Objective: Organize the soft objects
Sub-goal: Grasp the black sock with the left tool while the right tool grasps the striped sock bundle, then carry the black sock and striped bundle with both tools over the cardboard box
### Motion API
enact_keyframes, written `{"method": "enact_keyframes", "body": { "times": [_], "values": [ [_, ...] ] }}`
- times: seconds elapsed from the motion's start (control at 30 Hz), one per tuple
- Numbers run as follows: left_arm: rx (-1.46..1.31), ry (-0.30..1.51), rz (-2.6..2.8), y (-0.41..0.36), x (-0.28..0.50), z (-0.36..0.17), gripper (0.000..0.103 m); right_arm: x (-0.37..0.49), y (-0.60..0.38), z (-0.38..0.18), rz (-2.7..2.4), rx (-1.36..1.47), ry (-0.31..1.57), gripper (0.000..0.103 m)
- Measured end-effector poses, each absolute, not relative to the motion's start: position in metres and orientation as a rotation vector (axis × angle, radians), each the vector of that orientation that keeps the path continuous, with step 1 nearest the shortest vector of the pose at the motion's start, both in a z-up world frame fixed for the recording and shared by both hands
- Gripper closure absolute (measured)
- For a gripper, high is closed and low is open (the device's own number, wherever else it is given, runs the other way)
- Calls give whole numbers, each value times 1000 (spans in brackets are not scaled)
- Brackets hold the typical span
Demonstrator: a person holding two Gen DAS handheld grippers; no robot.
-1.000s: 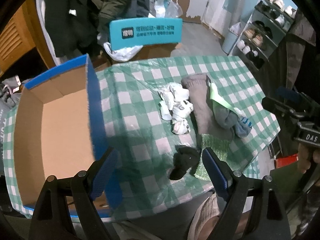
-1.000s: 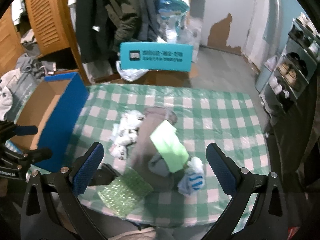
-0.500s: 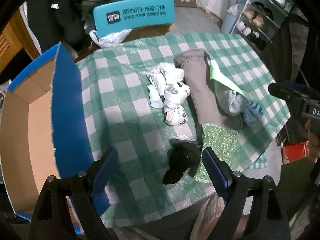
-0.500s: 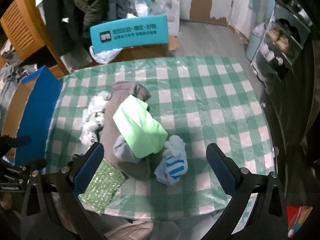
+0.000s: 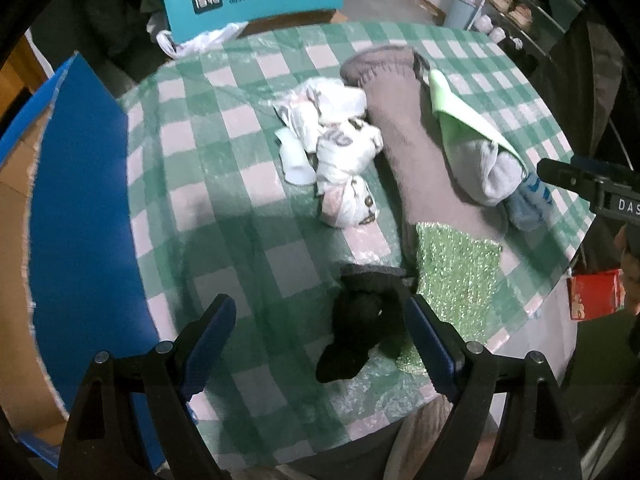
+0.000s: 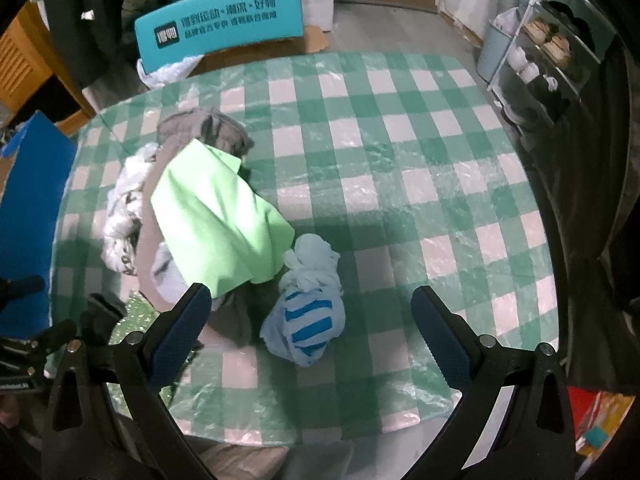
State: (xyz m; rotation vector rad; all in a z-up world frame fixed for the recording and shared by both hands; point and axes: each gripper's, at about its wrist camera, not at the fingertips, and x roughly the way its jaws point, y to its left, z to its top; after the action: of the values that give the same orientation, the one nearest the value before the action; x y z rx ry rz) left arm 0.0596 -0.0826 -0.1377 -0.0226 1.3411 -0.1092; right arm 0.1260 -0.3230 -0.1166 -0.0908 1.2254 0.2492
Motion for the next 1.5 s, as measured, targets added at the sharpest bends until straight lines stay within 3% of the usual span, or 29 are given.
{"method": "enact_keyframes", "body": {
  "times": [0.33, 0.5, 0.7, 0.87, 1.13, 1.5],
  "values": [
    [-15, 1384, -134, -95, 66, -162, 16, 130, -319, -142, 239, -115, 1282, 6],
    [-33, 1381, -154, -99, 71, -170, 18, 134, -318, -156, 234, -133, 1311, 13],
    [-5, 1365, -177, -105, 72, -175, 36, 134, -314, -169, 245, -161, 1338, 27],
    [15, 1346, -180, -109, 72, -176, 58, 135, -312, -174, 253, -176, 1352, 52],
    [-24, 1333, -156, -95, 72, -174, 62, 132, -318, -163, 248, -163, 1326, 58],
    [-69, 1267, -149, -79, 72, -141, 62, 122, -318, -127, 252, -133, 1265, 59]
  ]
}}
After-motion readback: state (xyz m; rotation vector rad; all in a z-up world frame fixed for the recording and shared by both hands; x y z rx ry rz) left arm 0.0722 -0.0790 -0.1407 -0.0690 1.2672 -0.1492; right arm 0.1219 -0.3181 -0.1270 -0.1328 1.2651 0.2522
